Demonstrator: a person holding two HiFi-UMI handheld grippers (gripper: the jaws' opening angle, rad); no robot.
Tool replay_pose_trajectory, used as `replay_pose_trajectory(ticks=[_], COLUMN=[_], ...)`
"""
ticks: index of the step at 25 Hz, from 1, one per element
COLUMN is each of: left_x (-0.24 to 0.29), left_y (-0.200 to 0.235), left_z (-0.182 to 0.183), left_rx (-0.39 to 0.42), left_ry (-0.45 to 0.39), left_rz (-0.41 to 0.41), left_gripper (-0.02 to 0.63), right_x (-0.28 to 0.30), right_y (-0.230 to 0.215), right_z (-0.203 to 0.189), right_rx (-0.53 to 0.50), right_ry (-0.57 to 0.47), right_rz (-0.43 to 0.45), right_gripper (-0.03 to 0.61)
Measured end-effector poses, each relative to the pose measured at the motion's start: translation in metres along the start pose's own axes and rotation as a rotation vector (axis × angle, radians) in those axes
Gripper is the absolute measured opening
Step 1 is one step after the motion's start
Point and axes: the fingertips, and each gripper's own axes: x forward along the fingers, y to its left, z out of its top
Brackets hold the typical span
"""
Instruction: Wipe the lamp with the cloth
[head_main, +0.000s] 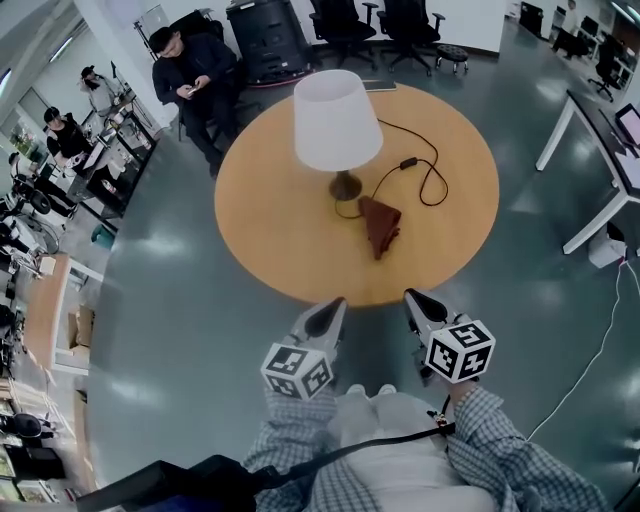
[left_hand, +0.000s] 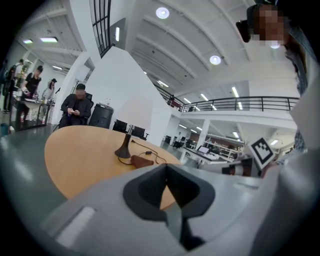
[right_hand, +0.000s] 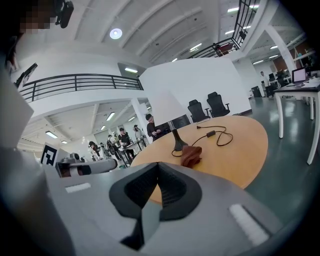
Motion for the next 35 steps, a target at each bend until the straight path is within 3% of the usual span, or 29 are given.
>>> replay_pose_trajectory(ticks=[9, 17, 24, 35], left_x=[0.001, 0.037, 0.082, 0.138], left_y=[0.006, 0.043, 0.086, 0.146], left_z=[-0.005, 0.015, 0.050, 0.082], left_rx=[-0.038, -0.044, -0.029, -0.085], left_ry=[-0.029, -0.048, -0.043, -0.027], left_rz=[0.054, 0.046, -0.006, -0.119], left_gripper=[0.004, 0.003, 0.004, 0.004], right_x=[-0.013, 0.021, 0.085, 0.157], right_y=[-0.027, -0.041, -0.052, -0.060], right_z=[-0.005, 0.019, 0.052, 0.094], right_rx=[0.015, -0.021, -0.024, -0.056], right_ry=[0.009, -0.002, -0.014, -0.021], right_rz=[-0.028, -0.033, -0.049, -0.114], right_gripper=[0.003, 0.003, 0.003, 0.003])
